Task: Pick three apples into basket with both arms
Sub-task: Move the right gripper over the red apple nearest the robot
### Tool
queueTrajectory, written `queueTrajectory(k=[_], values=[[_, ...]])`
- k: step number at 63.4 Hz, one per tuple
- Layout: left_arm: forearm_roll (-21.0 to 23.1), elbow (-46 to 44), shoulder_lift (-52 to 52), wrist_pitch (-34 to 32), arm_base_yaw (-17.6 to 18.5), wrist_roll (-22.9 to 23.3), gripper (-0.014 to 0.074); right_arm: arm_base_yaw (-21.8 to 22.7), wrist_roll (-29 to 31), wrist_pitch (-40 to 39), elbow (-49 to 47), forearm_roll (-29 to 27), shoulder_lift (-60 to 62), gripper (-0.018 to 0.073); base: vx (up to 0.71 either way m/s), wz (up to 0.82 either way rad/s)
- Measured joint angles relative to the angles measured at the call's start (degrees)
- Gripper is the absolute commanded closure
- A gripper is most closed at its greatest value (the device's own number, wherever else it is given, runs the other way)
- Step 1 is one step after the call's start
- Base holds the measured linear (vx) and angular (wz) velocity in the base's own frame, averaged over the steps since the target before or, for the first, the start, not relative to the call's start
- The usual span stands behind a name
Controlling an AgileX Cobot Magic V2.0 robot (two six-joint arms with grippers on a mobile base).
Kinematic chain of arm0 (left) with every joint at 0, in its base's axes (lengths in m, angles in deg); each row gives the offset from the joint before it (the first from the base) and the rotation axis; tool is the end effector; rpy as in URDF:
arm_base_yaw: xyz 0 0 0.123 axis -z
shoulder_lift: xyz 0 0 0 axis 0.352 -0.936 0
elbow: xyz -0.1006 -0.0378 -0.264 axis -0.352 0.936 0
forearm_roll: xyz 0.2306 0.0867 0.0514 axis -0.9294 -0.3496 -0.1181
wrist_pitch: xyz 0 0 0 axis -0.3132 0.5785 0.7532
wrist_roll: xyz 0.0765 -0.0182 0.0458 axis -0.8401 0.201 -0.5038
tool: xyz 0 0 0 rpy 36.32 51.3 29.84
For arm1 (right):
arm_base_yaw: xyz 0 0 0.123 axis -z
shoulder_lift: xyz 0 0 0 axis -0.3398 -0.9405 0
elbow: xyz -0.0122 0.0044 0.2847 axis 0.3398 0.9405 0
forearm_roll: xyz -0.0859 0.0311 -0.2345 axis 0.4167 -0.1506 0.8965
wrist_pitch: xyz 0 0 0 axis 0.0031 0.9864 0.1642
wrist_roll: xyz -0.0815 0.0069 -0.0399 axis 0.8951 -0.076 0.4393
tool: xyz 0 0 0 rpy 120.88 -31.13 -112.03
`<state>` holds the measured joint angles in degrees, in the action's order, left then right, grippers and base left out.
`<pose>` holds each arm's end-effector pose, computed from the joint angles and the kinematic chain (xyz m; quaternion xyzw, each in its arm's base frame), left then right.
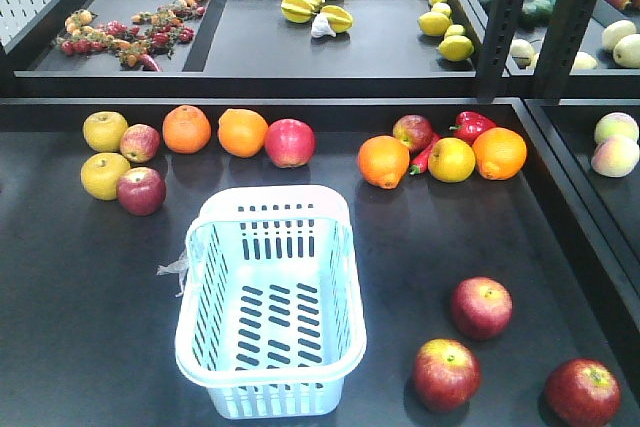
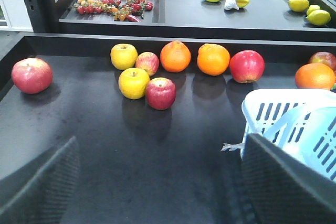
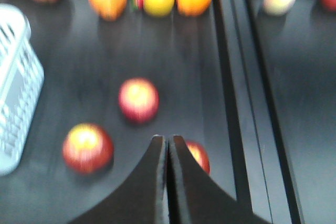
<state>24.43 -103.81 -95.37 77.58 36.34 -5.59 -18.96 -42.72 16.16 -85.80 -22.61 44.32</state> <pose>0.0698 0.0049 0.3115 -0.0313 0.8152 -0.0201 0.5780 0.0984 -0.0004 0.3388 -0.0043 0.9108 -0.0017 0.4128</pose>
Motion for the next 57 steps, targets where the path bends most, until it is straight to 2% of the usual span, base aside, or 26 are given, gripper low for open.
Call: queueTrajectory(k=[17, 28, 38, 48, 57], values=[[0.0, 0.0, 0.0, 0.0, 0.0, 0.0, 0.0004, 0.0, 0.0, 3.6, -0.9, 0.0, -5.7, 0.0557, 0.0, 0.0], [0.0, 0.0, 0.0, 0.0, 0.0, 0.0, 0.0004, 0.0, 0.0, 4.4, -0.9, 0.0, -5.7, 0.0456, 0.0, 0.0], [0.0, 0.0, 0.0, 0.0, 0.0, 0.0, 0.0004, 0.0, 0.0, 6.7, -0.9, 0.0, -5.7, 0.0249, 0.0, 0.0], [0.0, 0.0, 0.0, 0.0, 0.0, 0.0, 0.0004, 0.0, 0.0, 8.1, -0.9, 0.0, -5.7, -0.0016, 0.0, 0.0], [0.0, 0.0, 0.0, 0.0, 0.0, 0.0, 0.0004, 0.0, 0.0, 8.7, -0.9, 0.0, -5.7, -0.0167, 0.0, 0.0]])
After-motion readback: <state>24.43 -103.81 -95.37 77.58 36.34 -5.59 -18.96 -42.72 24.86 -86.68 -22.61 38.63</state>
